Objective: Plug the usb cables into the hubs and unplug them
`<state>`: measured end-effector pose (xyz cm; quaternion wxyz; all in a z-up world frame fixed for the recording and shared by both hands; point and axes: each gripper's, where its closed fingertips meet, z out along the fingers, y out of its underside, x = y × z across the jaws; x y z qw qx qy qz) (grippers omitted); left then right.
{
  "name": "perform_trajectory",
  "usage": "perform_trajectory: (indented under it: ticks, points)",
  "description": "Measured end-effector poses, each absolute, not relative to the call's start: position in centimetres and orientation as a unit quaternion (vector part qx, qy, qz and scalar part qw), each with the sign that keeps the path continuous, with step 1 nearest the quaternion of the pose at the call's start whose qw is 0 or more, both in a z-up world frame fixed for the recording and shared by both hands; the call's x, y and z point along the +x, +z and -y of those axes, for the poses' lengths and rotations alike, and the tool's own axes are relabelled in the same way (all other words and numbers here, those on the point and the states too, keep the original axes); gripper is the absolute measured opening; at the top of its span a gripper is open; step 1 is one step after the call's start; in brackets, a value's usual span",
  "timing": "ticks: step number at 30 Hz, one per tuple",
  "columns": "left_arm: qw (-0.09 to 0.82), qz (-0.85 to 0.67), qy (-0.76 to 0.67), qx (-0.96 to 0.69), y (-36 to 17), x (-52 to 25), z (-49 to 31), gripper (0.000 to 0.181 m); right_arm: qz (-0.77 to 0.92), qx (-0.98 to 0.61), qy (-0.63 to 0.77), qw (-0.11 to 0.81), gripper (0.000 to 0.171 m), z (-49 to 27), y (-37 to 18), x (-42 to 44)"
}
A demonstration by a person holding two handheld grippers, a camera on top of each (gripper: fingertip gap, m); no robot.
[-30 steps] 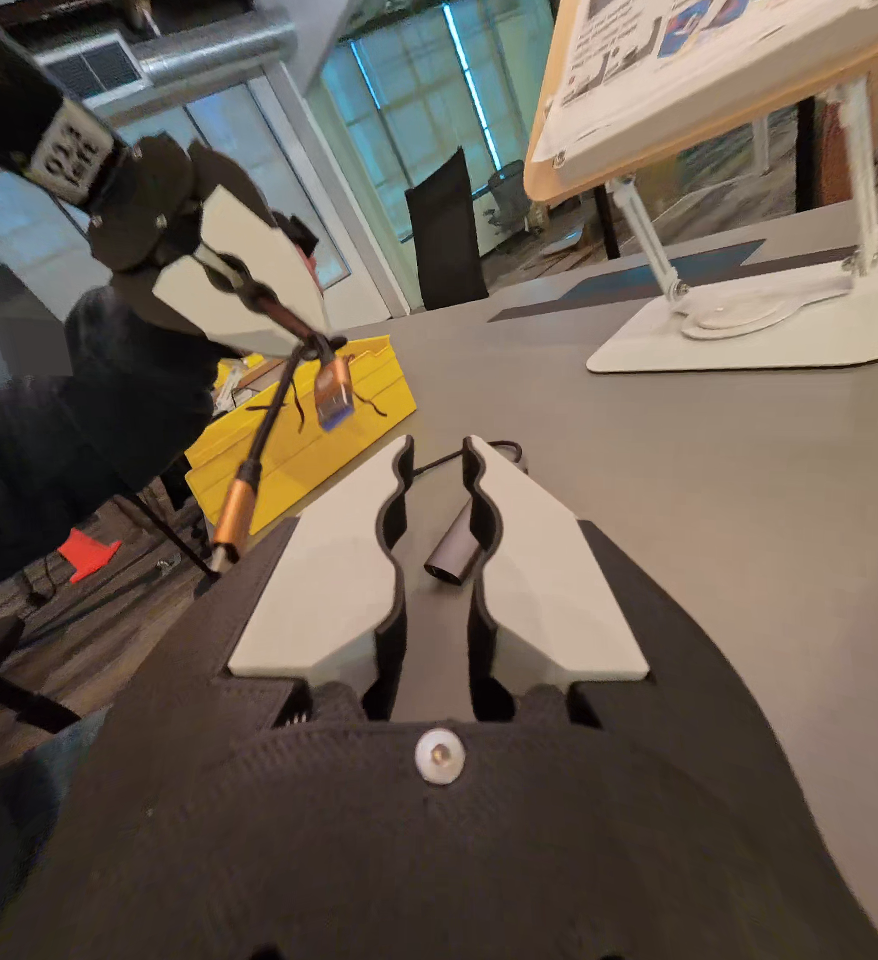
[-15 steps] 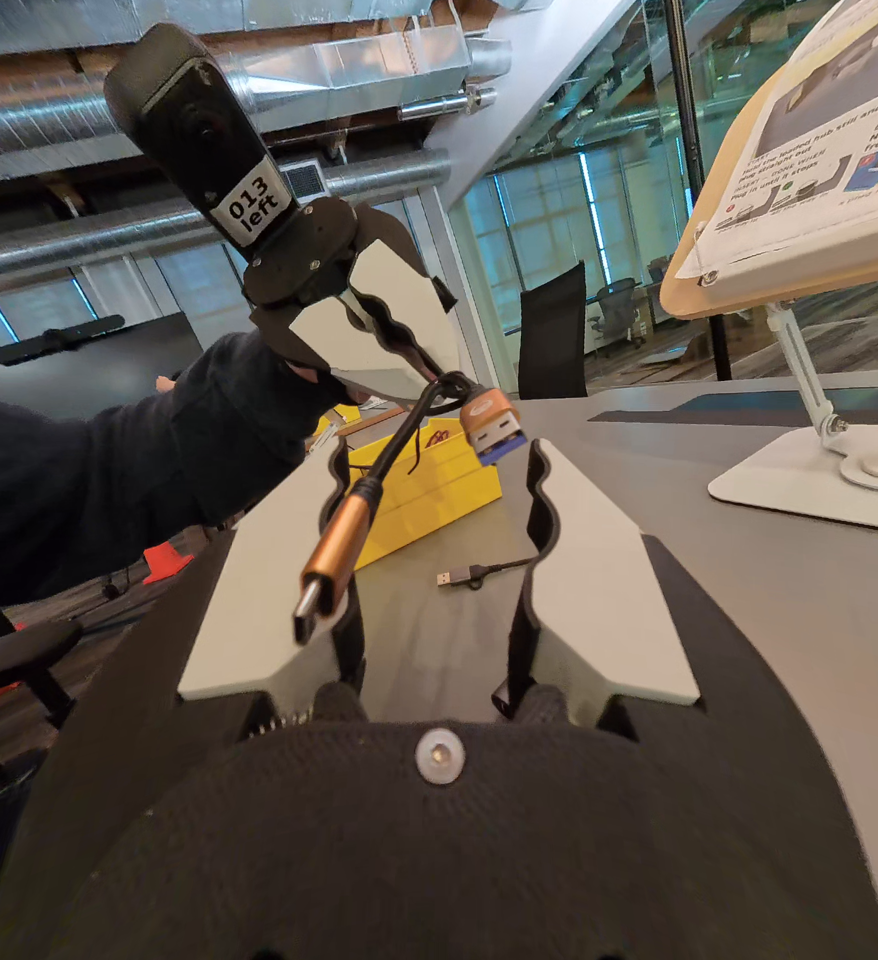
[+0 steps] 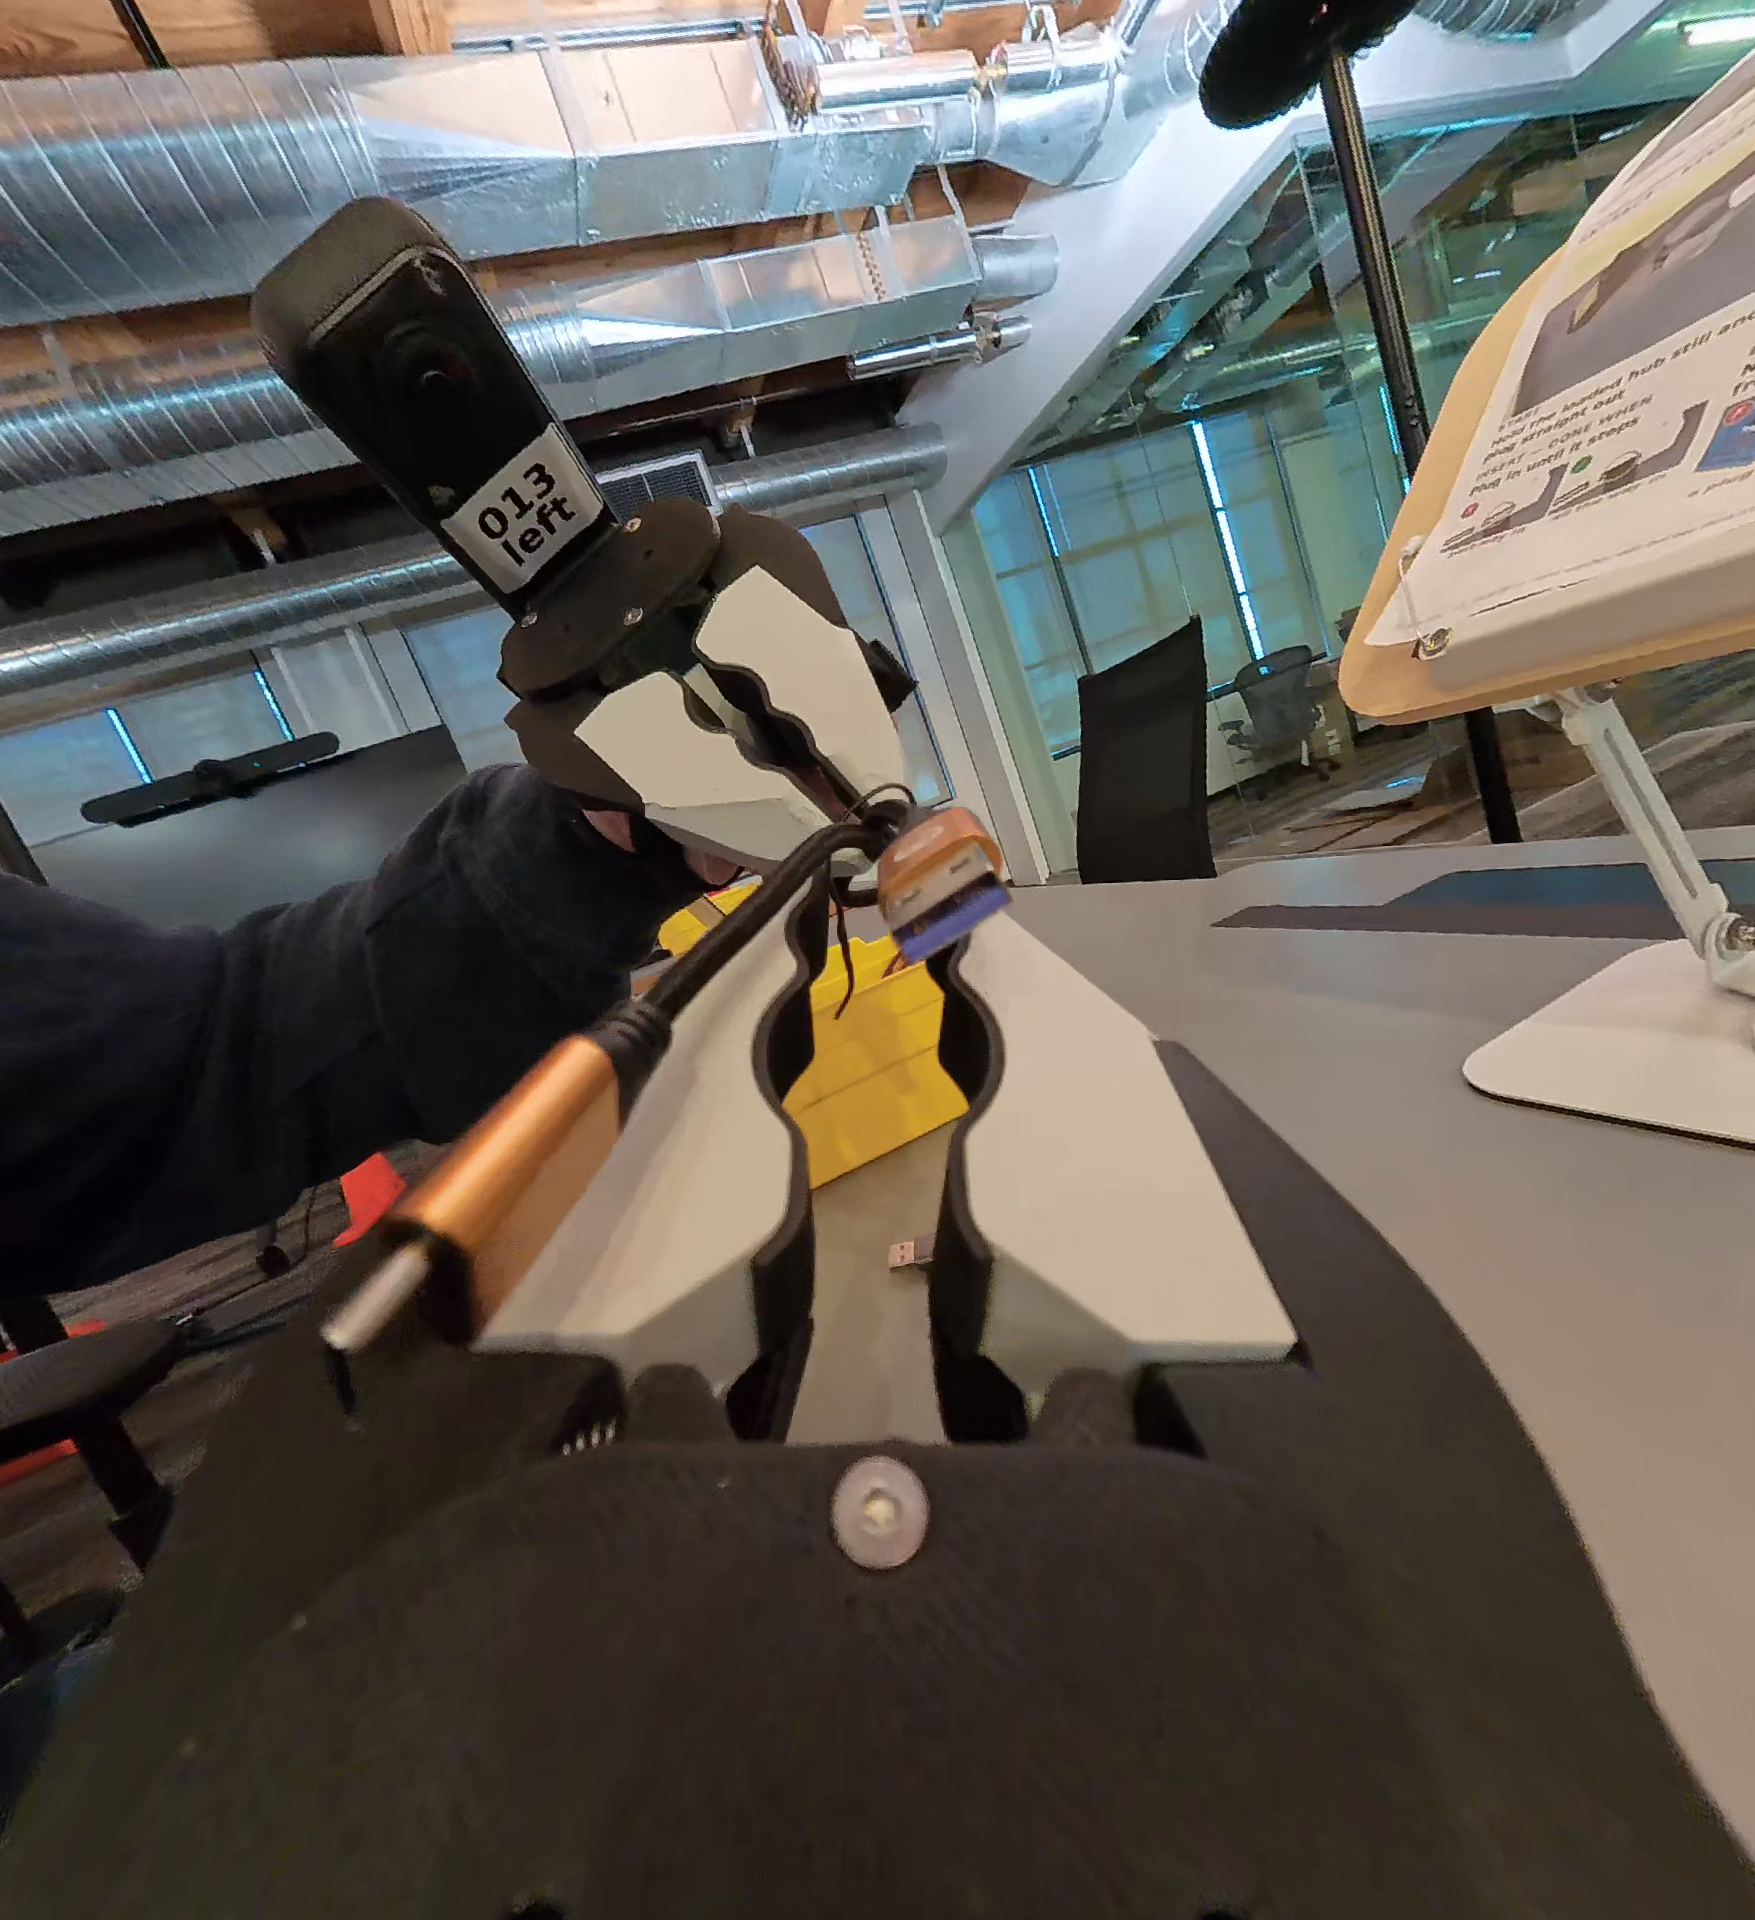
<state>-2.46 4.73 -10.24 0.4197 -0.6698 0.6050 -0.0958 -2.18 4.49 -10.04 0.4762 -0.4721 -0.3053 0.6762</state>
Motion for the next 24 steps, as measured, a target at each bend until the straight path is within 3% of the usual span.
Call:
perform_trajectory:
  ticks: [7,20,24]
  points:
    - [0.423,-0.602,-0.100,-0.670,-10.1,-2.2,-4.7,0.003,0.316,-0.458,0.686,0.469,0.002,-4.1,-9.7,-2.2]
    - [0.414,-0.628,-0.091,-0.652,-9.3,-1.6,-4.4,0.003,0.329,-0.453,0.669,0.489,0.054,-4.4,-9.9,-1.9]
    - [0.405,-0.639,-0.100,-0.646,-9.3,-1.1,-4.1,0.004,0.357,-0.442,0.653,0.500,0.053,-4.3,-9.7,-1.9]
